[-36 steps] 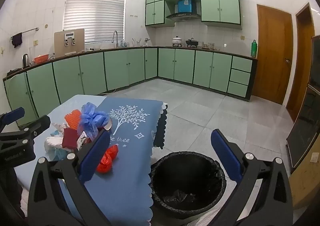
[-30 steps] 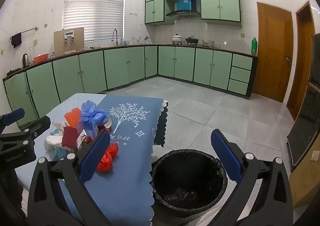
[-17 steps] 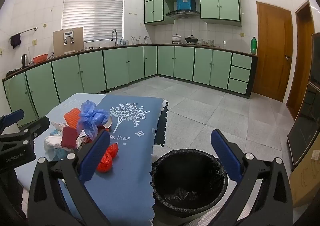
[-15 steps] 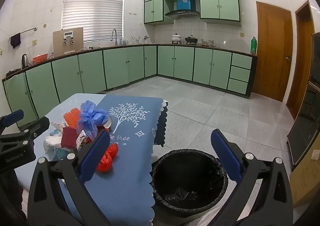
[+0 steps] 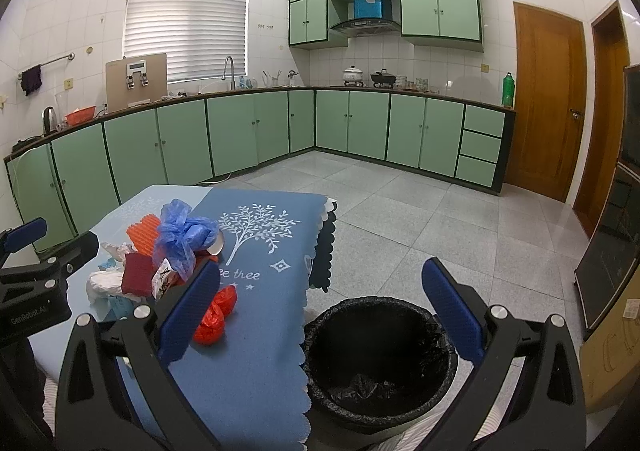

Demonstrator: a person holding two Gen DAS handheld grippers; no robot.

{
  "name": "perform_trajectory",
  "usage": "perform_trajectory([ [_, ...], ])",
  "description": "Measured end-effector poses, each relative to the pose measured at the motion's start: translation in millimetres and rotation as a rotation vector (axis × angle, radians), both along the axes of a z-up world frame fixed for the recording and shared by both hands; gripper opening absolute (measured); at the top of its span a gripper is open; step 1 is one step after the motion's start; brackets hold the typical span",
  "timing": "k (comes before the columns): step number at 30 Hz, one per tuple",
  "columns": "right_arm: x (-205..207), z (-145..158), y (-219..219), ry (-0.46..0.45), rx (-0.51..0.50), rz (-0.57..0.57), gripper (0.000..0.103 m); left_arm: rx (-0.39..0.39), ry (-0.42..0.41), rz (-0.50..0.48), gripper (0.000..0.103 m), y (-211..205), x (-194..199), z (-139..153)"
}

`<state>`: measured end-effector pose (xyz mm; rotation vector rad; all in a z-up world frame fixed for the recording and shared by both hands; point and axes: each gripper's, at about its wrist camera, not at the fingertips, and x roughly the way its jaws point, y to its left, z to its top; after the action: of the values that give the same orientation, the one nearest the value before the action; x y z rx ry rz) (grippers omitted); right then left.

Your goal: Collect trash

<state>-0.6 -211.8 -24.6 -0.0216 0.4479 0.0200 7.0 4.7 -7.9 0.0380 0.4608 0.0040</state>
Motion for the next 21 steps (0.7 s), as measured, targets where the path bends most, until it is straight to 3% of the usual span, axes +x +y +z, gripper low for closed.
perform_trajectory([
  [21, 0.7, -1.9, 2.8, 0.004, -0.002, 0.000, 0.098, 0.003, 0.000, 0.008, 0.097, 3.8, 0.8, -2.2],
])
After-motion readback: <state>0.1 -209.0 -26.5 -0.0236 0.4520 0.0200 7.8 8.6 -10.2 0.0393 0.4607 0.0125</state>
